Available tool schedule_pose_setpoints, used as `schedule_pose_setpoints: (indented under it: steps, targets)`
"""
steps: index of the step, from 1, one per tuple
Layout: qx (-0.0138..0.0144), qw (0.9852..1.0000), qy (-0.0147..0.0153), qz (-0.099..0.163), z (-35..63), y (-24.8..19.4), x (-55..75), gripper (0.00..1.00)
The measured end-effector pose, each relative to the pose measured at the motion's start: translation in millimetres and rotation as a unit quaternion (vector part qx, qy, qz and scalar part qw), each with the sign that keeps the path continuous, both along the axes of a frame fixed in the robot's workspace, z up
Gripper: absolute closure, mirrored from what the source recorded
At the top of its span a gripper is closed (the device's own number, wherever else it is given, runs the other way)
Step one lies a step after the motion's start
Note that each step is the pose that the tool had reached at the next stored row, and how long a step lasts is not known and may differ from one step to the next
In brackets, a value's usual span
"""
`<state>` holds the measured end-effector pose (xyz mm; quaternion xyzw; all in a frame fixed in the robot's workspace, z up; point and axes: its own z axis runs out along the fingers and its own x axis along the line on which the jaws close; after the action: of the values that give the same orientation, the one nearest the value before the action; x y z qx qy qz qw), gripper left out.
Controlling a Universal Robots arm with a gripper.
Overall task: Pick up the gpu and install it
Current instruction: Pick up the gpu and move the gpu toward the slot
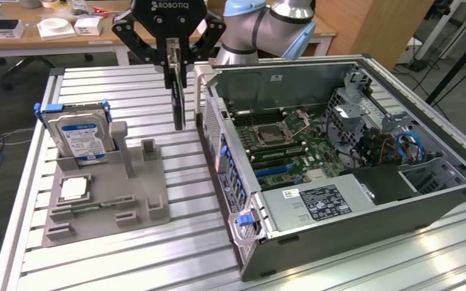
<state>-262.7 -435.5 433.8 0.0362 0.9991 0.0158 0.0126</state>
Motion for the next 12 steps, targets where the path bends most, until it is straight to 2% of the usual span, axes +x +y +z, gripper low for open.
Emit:
schedule_pose_setpoints:
  steps: [12]
  targets:
    - [0.0, 1.0, 0.0, 0.0, 0.0, 0.0, 6.4, 0.74]
